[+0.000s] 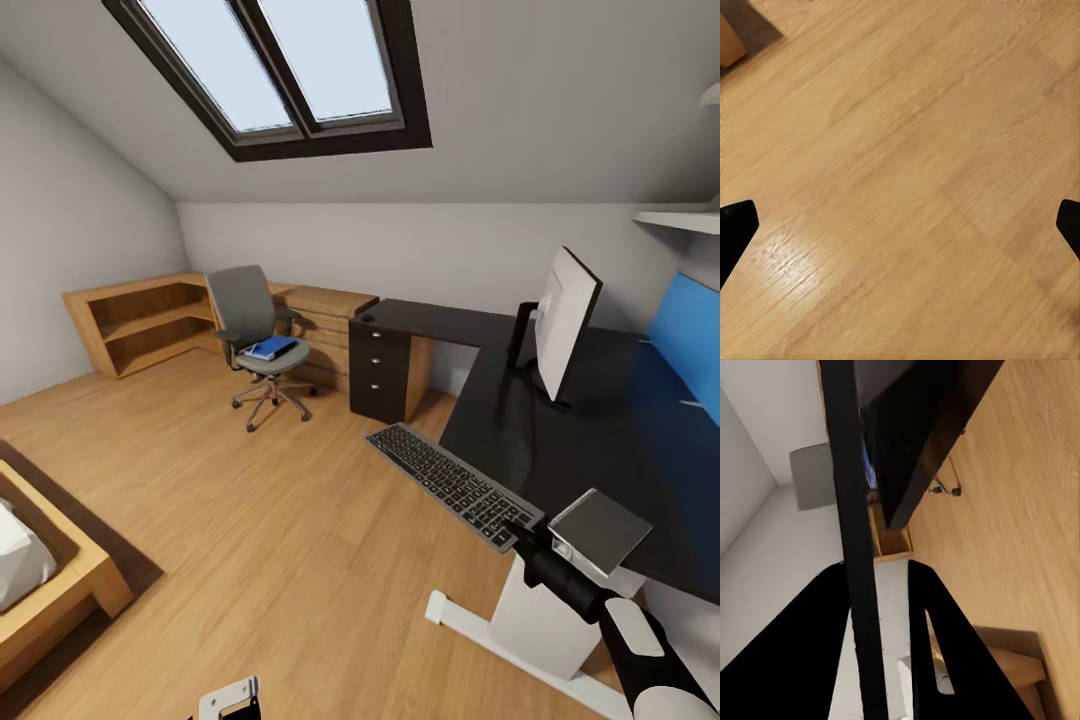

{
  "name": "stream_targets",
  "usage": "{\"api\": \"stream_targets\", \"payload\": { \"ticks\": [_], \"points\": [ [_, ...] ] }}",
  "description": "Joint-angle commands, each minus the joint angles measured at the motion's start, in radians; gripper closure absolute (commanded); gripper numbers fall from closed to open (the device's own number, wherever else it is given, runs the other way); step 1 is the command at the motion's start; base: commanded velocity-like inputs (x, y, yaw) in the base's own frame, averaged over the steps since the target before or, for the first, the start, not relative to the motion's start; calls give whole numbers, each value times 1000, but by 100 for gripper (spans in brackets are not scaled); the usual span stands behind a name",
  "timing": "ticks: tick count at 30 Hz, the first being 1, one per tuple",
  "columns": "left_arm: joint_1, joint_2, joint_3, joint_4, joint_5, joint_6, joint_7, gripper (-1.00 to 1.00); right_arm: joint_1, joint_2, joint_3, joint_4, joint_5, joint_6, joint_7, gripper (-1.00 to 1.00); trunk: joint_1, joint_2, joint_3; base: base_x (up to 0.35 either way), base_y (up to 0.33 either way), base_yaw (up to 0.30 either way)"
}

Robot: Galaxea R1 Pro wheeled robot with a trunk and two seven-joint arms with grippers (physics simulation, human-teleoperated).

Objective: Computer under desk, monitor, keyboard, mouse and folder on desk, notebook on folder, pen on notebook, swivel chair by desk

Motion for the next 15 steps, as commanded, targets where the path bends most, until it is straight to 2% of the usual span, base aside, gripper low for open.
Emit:
{"api": "stream_targets", "payload": {
  "ticks": [1,4,6,10,15],
  "points": [
    [-1,1,-4,0,11,-6,5,-100,-1,0,4,0,11,5,17,100,-4,7,2,0,0,0],
    [-1,1,-4,1,11,-6,6,-100,0,-1,70,-15,13,5,80,100,-16,28,12,0,0,0],
    [-1,1,-4,2,11,-5,6,-100,0,1,115,-67,15,5,107,100,-23,42,18,0,0,0],
    [-1,0,-5,32,10,-6,7,-100,1,18,141,-115,15,5,123,100,-39,70,30,0,0,0],
    [-1,-2,-6,47,8,-7,6,-100,1,64,144,-136,16,4,128,100,-42,77,34,0,0,0]
  ]
}}
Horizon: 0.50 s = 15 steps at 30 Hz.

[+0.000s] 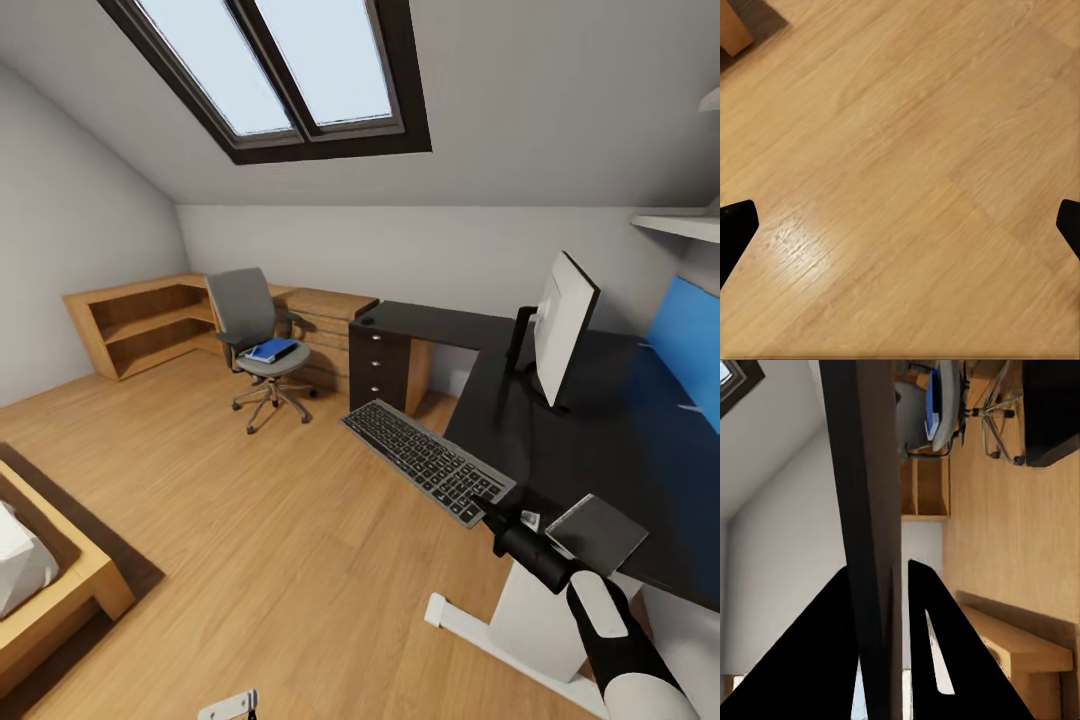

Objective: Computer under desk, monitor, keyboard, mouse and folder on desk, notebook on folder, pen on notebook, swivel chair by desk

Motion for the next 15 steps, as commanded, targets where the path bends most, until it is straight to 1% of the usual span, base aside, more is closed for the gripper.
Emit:
{"api": "stream_targets", "payload": {
  "ticks": [1,2,3,7,8,9,12,15],
  "points": [
    [-1,1,-5,1,9,-7,5,-100,-1,11,-3,-8,-1,7,4,100,0,-1,-1,0,0,0],
    [-1,1,-5,1,9,-7,5,-100,-1,17,-2,-13,0,7,4,100,0,-1,-1,0,0,0],
    [-1,1,-6,1,8,-7,4,-100,-1,29,0,-27,3,7,4,100,0,-1,-1,0,0,0],
    [-1,0,-8,1,7,-8,3,-100,3,83,42,-123,22,6,4,100,0,-1,-1,0,2,0],
    [-1,1,-8,1,7,-8,3,-100,5,104,54,-158,26,6,3,100,0,-1,-1,65,133,0],
    [-1,1,-7,1,7,-8,3,-100,7,116,59,-173,29,6,3,100,0,-1,-1,81,161,0],
    [-1,1,-6,1,7,-8,3,-100,9,135,66,-193,33,6,1,100,0,-1,-1,118,225,0],
    [-1,3,-2,0,9,-9,-2,-100,9,140,67,-197,32,8,-1,100,0,-1,-1,137,278,0]
  ]
}}
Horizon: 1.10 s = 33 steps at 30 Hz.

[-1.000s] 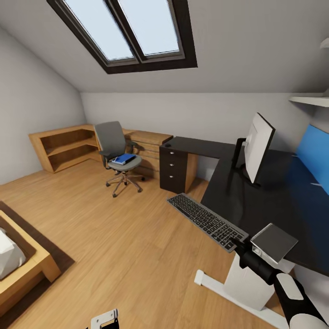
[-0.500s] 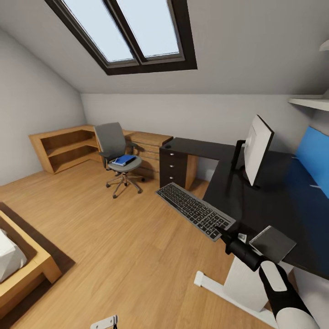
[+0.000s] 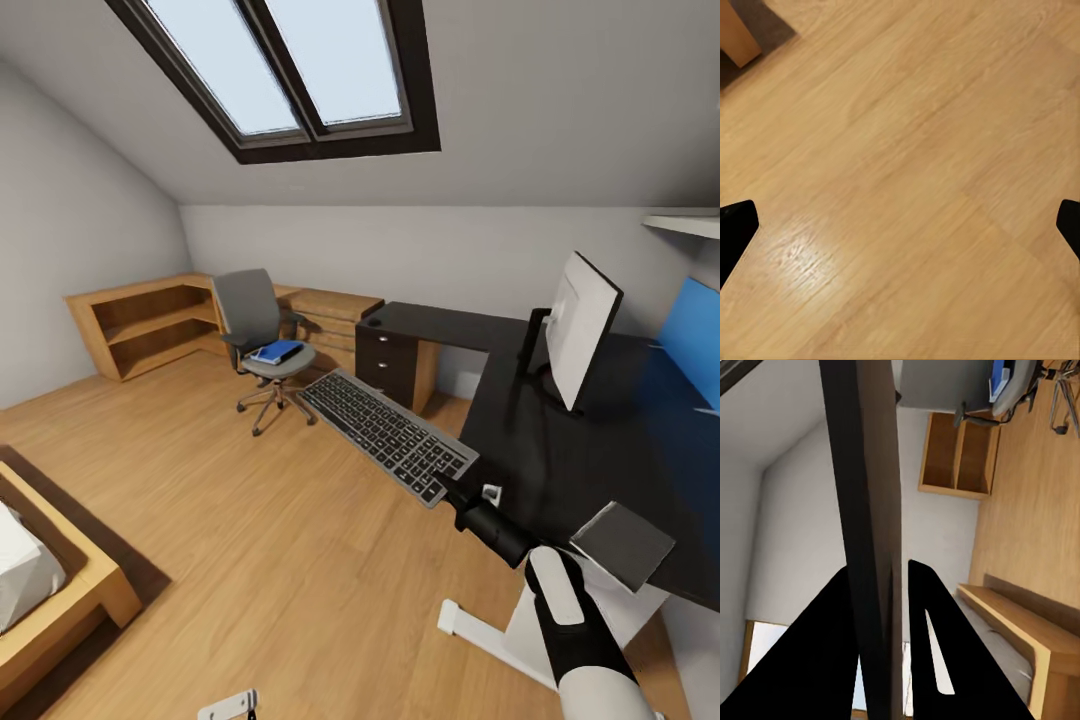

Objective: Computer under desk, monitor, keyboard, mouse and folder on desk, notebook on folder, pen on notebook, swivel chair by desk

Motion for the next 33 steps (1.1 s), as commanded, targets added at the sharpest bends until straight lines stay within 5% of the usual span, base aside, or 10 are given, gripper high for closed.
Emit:
{"api": "stream_targets", "payload": {
  "ticks": [1,7,11,16,17,28,33],
  "points": [
    [-1,2,-4,0,11,-6,4,-100,-1,2,-4,-1,-4,8,4,100,0,-1,-1,142,295,0],
    [-2,17,0,-34,20,-2,-5,-100,-1,5,5,-4,-11,13,8,100,0,-1,-1,146,306,0],
    [-1,26,-2,-45,42,0,-12,-100,-1,6,58,-50,-23,15,15,100,0,-1,-1,159,311,0],
    [-1,26,-4,-47,46,0,-13,-100,-1,6,69,-63,-57,16,16,100,0,-1,-1,166,311,0],
    [-1,24,-8,-45,46,2,-13,-100,-1,7,73,-66,-92,17,14,100,0,-1,-1,207,291,0],
    [-1,19,-38,-38,41,1,-12,-100,-1,4,69,-20,-127,8,10,100,0,-1,-1,255,247,0],
    [-1,19,-81,-37,40,2,-10,-100,0,1,68,-17,-128,10,12,100,0,-1,-1,274,226,0]
  ]
}}
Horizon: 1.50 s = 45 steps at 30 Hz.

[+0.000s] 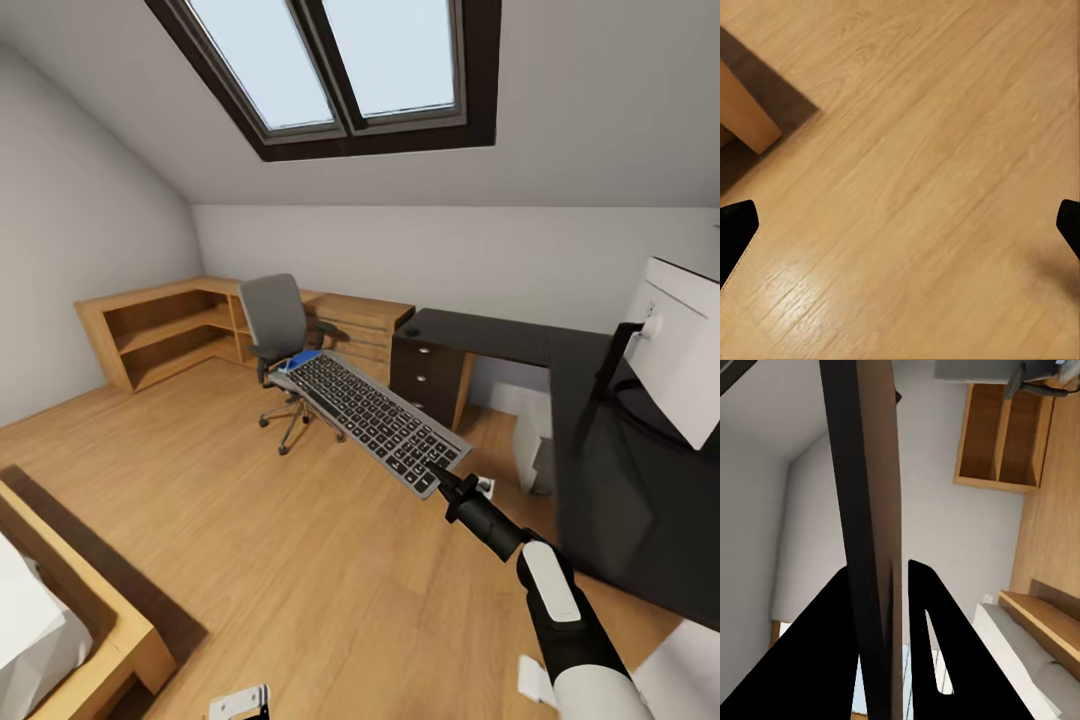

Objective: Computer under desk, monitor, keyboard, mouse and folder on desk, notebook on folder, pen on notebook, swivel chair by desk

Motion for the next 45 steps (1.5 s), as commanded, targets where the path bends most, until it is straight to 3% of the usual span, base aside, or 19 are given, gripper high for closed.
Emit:
{"api": "stream_targets", "payload": {
  "ticks": [1,8,12,18,21,33,45],
  "points": [
    [-1,1,-9,0,10,-6,6,-100,0,0,-4,0,-7,11,5,100,0,-1,-1,293,198,0],
    [-1,1,-20,2,10,-6,6,-100,1,-4,-52,-1,-4,-55,0,100,0,-1,-1,315,149,-189],
    [-1,1,-20,2,10,-6,6,-100,1,-3,-55,-3,-3,-89,0,100,0,-1,-1,319,118,-258],
    [-1,1,-20,4,10,-6,7,-100,1,-2,-55,-3,-2,-173,-8,100,-23,41,18,327,27,-262],
    [-1,1,-22,23,11,-6,7,-100,1,-1,-57,-3,-1,-250,-57,100,-34,62,27,330,3,-262],
    [-1,1,-21,52,13,-8,6,-100,1,6,-57,0,-7,-417,-145,100,-80,146,65,179,0,-262],
    [-1,-6,-20,46,12,-12,10,-100,1,7,-56,0,-11,-485,-170,100,-80,146,65,36,0,-189]
  ]
}}
